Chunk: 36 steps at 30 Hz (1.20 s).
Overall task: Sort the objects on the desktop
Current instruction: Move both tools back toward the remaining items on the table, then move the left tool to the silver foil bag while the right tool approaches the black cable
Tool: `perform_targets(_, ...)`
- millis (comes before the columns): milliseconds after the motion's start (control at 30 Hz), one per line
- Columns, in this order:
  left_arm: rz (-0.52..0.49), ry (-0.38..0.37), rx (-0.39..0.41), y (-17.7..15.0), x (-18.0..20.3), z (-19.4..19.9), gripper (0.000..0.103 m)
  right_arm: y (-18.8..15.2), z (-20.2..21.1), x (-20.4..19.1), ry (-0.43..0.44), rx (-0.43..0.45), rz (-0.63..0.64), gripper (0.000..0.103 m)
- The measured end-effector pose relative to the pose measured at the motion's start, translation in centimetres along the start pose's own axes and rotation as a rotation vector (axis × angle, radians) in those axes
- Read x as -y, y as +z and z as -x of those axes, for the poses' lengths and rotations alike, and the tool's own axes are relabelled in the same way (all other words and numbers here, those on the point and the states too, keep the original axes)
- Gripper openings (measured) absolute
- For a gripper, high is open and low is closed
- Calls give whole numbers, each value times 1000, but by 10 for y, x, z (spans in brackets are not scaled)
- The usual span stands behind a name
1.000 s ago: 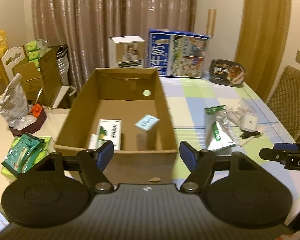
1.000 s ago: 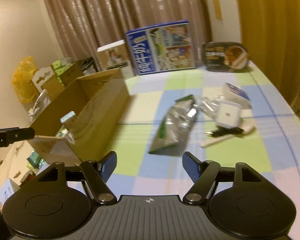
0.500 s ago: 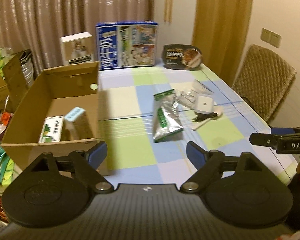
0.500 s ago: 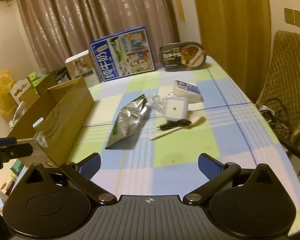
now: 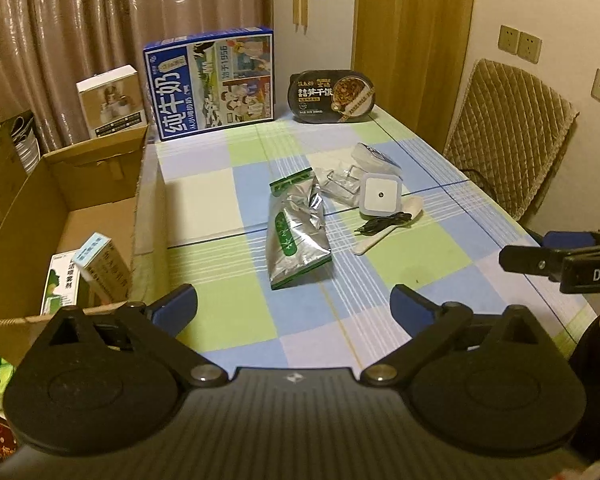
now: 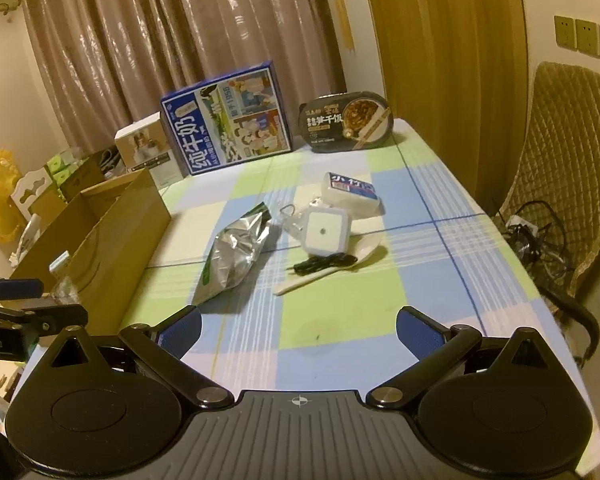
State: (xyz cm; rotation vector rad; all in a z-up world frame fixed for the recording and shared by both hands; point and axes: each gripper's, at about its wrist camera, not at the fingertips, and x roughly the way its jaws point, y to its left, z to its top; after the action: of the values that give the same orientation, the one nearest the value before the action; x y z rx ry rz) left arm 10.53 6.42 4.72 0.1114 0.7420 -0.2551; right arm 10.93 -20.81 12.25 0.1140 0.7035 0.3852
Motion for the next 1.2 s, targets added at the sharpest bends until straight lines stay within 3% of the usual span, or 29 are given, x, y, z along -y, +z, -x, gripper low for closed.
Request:
perform_targets(267, -30, -3, -25, 10, 10, -26, 101, 14, -19, 15, -3, 0, 4, 101)
perform_targets(633, -45, 15, -62, 25, 15, -74, 101, 32, -73, 23, 7, -47, 183, 100)
perform_targets(733, -41, 18, -69, 30, 12, -92, 101, 37, -94, 31, 7, -61, 221, 88)
perform_targets(1033, -66, 49, -105, 36, 8, -145, 101, 36, -154, 39, 64, -143, 386, 66)
perform_targets(1200, -49, 25, -110, 37, 6, -168, 100, 34, -183, 39, 83, -153, 452, 61)
